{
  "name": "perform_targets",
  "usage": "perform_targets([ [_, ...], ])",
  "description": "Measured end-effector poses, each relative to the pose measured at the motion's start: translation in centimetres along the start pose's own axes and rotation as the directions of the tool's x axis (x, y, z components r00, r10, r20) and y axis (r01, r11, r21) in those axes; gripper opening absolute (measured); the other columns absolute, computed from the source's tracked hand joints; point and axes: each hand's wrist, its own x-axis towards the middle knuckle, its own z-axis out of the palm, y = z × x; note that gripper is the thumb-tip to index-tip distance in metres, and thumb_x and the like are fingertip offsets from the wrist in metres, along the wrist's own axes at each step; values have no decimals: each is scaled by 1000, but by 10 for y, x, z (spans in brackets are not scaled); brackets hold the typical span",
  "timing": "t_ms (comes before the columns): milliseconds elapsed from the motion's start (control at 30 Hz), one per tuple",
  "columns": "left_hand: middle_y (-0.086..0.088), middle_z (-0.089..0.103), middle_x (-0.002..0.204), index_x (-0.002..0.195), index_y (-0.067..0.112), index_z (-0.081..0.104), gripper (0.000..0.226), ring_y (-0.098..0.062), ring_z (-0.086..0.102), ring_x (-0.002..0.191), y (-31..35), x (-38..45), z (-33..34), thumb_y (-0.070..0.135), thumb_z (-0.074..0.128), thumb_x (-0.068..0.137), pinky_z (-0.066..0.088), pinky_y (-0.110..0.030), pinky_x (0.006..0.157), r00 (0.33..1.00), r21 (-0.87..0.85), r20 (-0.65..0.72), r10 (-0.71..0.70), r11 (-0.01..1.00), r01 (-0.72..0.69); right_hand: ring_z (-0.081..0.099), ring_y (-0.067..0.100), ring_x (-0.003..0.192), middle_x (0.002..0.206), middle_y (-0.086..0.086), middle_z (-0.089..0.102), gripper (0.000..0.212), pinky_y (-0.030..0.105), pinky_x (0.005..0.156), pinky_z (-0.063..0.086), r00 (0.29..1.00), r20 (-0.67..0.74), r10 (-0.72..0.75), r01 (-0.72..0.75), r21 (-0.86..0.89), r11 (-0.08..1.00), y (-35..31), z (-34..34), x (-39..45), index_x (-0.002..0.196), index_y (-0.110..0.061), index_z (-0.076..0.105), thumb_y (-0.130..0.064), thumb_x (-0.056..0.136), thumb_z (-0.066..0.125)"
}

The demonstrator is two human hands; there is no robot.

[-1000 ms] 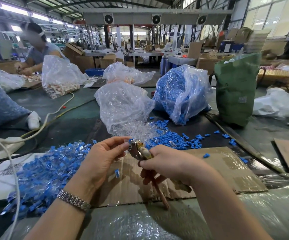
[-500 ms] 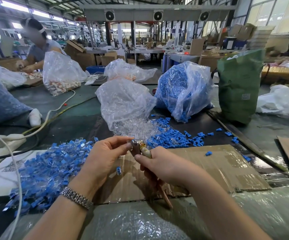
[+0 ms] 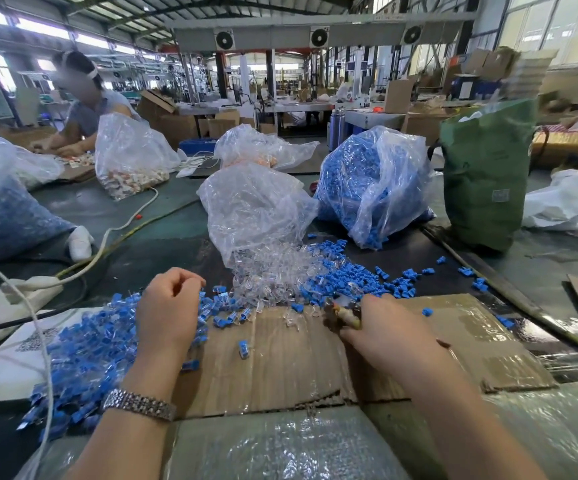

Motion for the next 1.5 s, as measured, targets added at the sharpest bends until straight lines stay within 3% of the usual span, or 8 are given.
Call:
perform_targets([
  [133, 0, 51, 87, 74, 18, 66, 26, -22, 49, 85, -7, -3, 3, 23, 52, 95, 32, -40, 82, 992, 605, 74, 104, 786, -128, 43, 27, 122, 127, 4, 46, 54, 48, 98, 39, 996, -73, 43, -48, -77, 996, 1, 14, 2, 120, -24, 51, -68, 89, 55],
  [367, 9, 38, 152, 138, 42, 50, 47, -11, 33, 145, -12, -15, 27, 64, 37, 99, 3, -46, 124, 860, 589, 488, 147, 672, -449, 36, 26, 123, 125, 3, 41, 66, 52, 106, 34, 987, -154, 36, -42, -38, 998, -2, 30, 3, 123, -23, 50, -78, 88, 41],
  [600, 12, 42, 110, 101, 37, 50, 9, -10, 51, 117, -15, -17, 16, 39, 41, 101, 7, -49, 124, 906, 647, 407, 116, 663, -375, 36, 24, 120, 123, 1, 38, 57, 48, 103, 31, 984, -181, 6, -3, 14, 1000, 6, 36, 5, 122, -26, 47, -74, 91, 41],
  [800, 5, 43, 110, 96, 30, 54, 12, -17, 51, 116, -18, -9, -3, 21, 47, 97, 11, -52, 121, 972, 791, 232, 36, 575, -210, 35, 24, 121, 123, 0, 37, 56, 46, 103, 29, 982, -189, -3, 14, 53, 999, 9, 38, 6, 123, -28, 46, -74, 91, 42],
  [967, 11, 51, 103, 95, 31, 67, 3, -13, 55, 100, -11, -13, 15, 29, 65, 94, 24, -44, 109, 912, 595, 261, 316, 692, -409, 35, 24, 122, 124, 0, 36, 57, 47, 103, 29, 983, -184, -3, 16, 68, 998, 9, 37, 5, 125, -27, 46, -73, 91, 43],
  [1167, 17, 57, 103, 109, 39, 60, 13, -6, 54, 106, -12, -17, 29, 44, 52, 100, 22, -37, 104, 874, 633, 391, 289, 605, -483, 34, 23, 123, 125, 0, 37, 58, 46, 105, 28, 983, -182, -2, 16, 80, 997, 9, 38, 5, 127, -28, 45, -73, 91, 43],
  [1367, 6, 56, 107, 99, 32, 63, 14, -17, 50, 110, -16, -14, 9, 24, 52, 94, 27, -42, 103, 962, 842, 209, 174, 468, -268, 34, 23, 122, 125, 0, 37, 56, 46, 104, 29, 983, -183, -4, 20, 85, 996, 8, 37, 5, 125, -28, 45, -73, 91, 43],
  [1500, 8, 53, 98, 92, 30, 63, 9, -16, 51, 101, -9, -20, 18, 31, 54, 94, 24, -41, 99, 929, 746, 226, 292, 562, -358, 34, 23, 122, 125, 0, 37, 56, 46, 105, 28, 985, -172, 0, 14, 80, 997, 8, 36, 4, 126, -28, 45, -72, 92, 43],
])
